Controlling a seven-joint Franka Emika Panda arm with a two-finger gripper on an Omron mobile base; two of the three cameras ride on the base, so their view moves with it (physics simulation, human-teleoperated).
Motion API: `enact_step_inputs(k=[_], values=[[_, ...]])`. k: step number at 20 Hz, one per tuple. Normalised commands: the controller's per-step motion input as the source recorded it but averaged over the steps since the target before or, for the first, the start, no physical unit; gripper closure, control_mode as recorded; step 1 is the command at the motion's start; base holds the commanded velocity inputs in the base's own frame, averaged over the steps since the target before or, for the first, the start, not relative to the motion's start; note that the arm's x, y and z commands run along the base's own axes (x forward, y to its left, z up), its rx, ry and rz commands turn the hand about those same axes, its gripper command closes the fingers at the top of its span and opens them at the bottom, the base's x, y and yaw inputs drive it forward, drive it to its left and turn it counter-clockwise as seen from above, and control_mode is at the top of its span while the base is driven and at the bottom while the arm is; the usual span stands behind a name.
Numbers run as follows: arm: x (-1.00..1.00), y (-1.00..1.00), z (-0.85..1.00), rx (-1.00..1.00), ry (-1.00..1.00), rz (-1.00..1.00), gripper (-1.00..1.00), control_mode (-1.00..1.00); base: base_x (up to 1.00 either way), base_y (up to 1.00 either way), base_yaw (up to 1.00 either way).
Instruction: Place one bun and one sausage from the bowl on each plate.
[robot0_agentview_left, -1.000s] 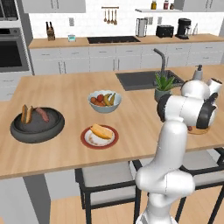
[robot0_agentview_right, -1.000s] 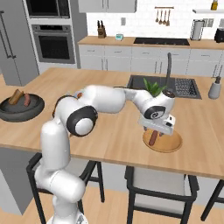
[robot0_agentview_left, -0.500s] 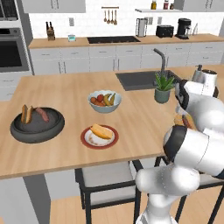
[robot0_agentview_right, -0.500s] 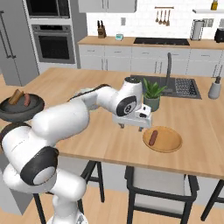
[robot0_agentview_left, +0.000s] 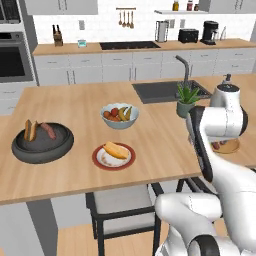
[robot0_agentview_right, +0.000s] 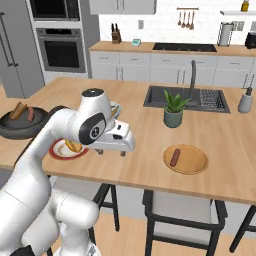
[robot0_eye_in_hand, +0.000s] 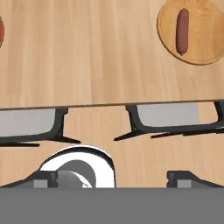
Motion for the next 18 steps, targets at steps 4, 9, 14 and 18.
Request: enact_step_inputs(k=[4, 9, 14, 18], values=[[-0.94, 0.74, 0.44, 0.06, 0.00, 0.00, -1.00, -1.00, 0.00, 0.00, 0.00], [0.00, 0.00, 0.00, 0.00, 0.00, 0.00, -1.00, 1.00, -0.43, 0.99, 0.00], [0.00, 0.00, 0.00, 0.00, 0.00, 0.00, -1.00, 1.00, 0.02, 1.00, 0.00], [0.00, 0.00, 0.00, 0.00, 0.00, 0.00, -1.00, 1.00, 0.22, 1.00, 0.00]])
